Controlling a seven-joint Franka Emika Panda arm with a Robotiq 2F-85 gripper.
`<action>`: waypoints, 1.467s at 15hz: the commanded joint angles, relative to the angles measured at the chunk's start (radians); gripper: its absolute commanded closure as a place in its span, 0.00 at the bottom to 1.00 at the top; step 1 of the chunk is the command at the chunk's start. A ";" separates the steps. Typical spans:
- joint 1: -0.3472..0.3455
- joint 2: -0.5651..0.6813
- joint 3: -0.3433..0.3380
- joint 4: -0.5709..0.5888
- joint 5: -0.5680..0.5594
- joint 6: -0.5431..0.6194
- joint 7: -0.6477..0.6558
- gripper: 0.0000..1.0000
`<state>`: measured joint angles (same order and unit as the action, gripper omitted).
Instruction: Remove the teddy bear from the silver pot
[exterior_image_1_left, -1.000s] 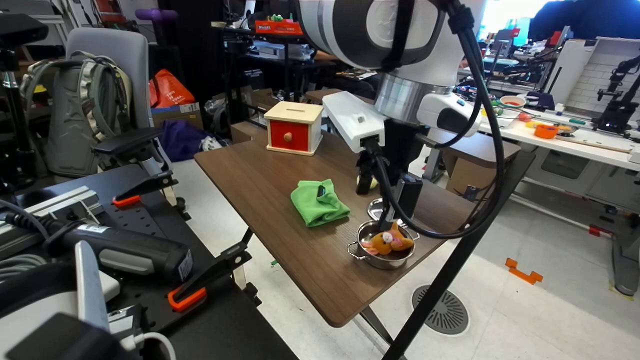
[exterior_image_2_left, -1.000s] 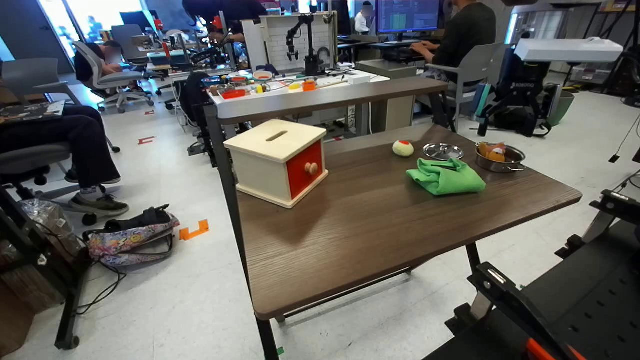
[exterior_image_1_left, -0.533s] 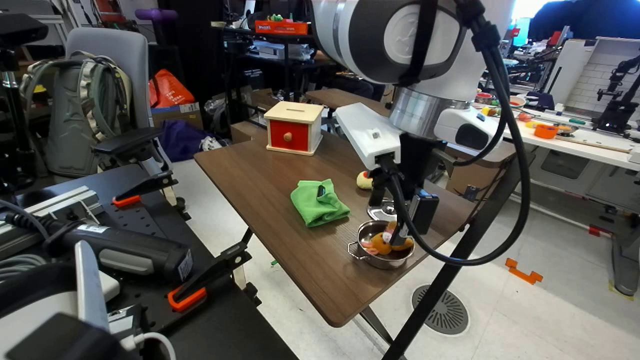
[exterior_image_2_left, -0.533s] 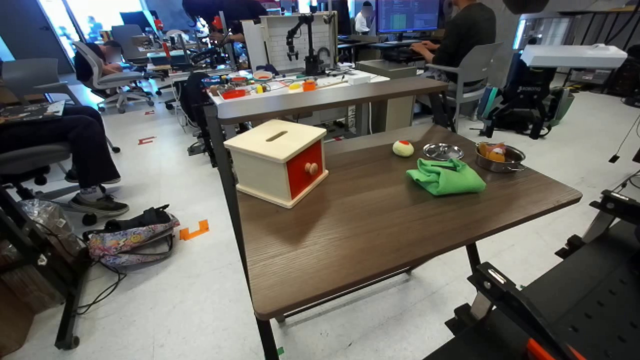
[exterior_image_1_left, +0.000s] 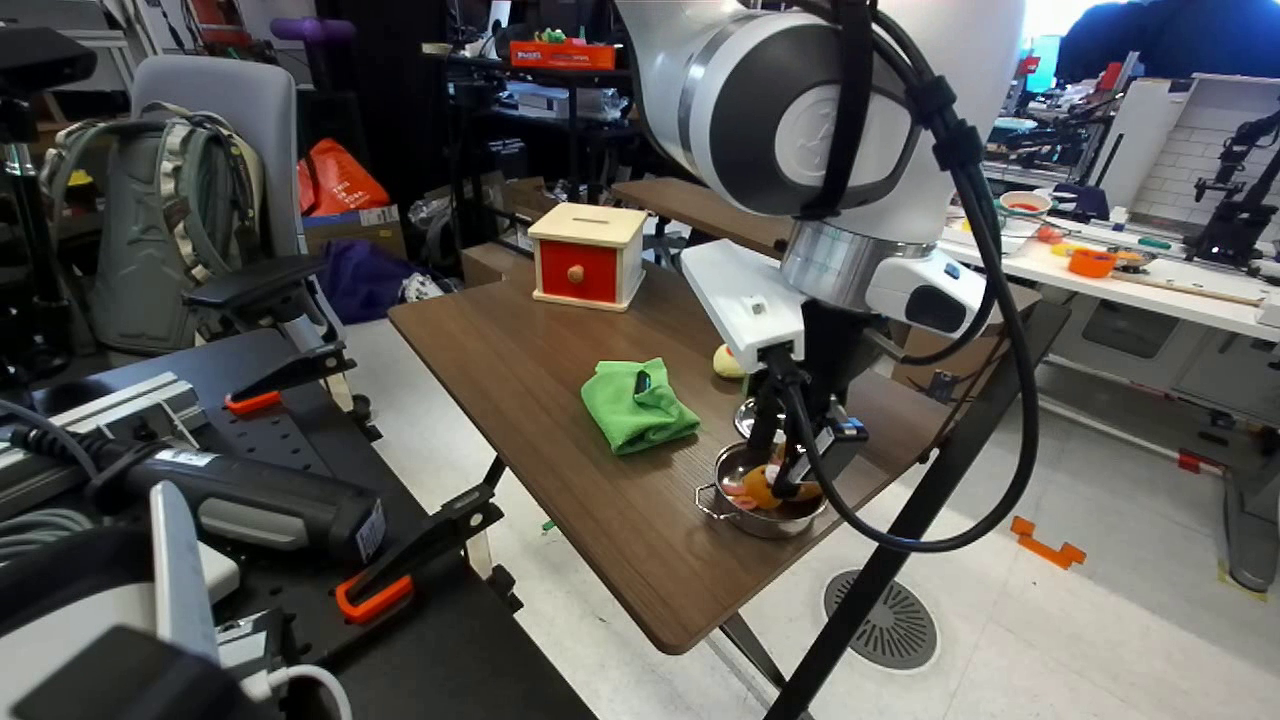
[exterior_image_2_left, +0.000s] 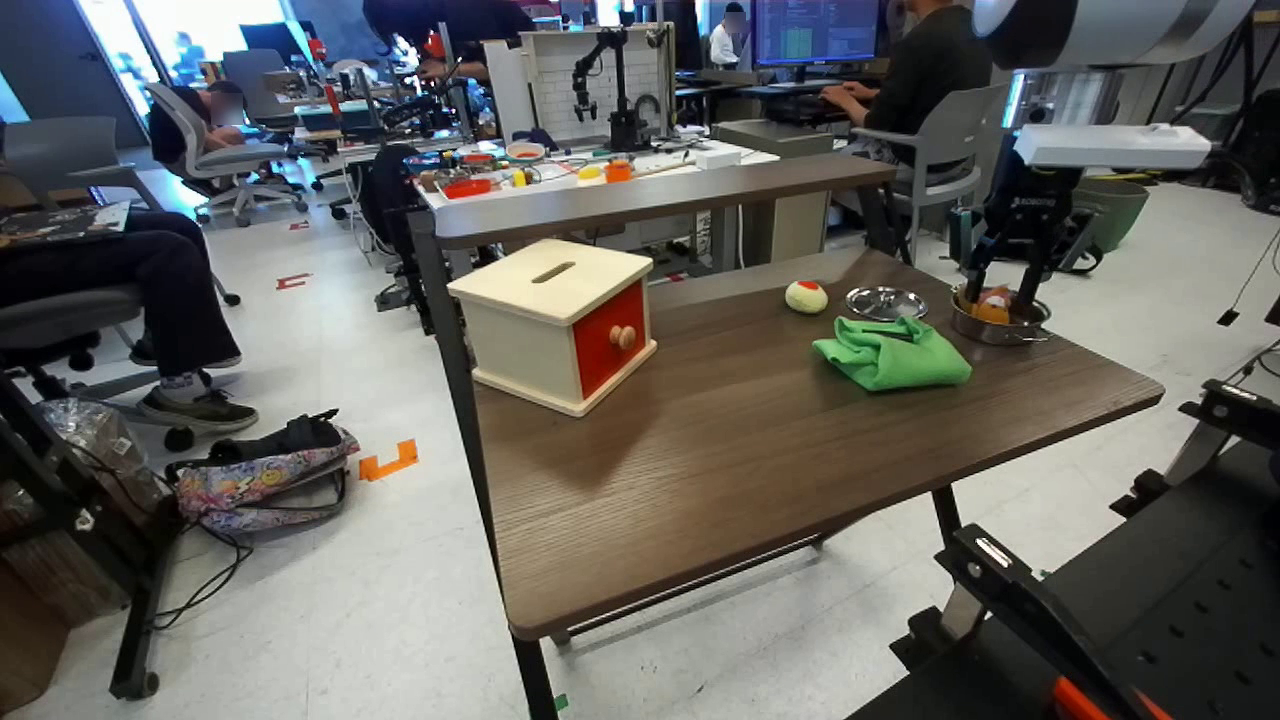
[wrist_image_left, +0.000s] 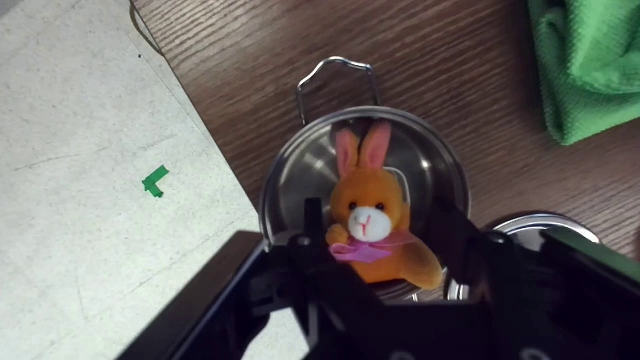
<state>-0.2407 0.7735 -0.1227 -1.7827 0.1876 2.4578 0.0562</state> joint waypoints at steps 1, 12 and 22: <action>-0.001 0.044 0.005 0.054 0.000 0.016 0.016 0.73; -0.012 -0.005 0.015 0.027 0.004 0.012 -0.005 0.98; 0.005 -0.342 0.034 -0.282 0.009 0.096 -0.092 0.98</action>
<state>-0.2406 0.5675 -0.1115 -1.9424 0.1872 2.5137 -0.0052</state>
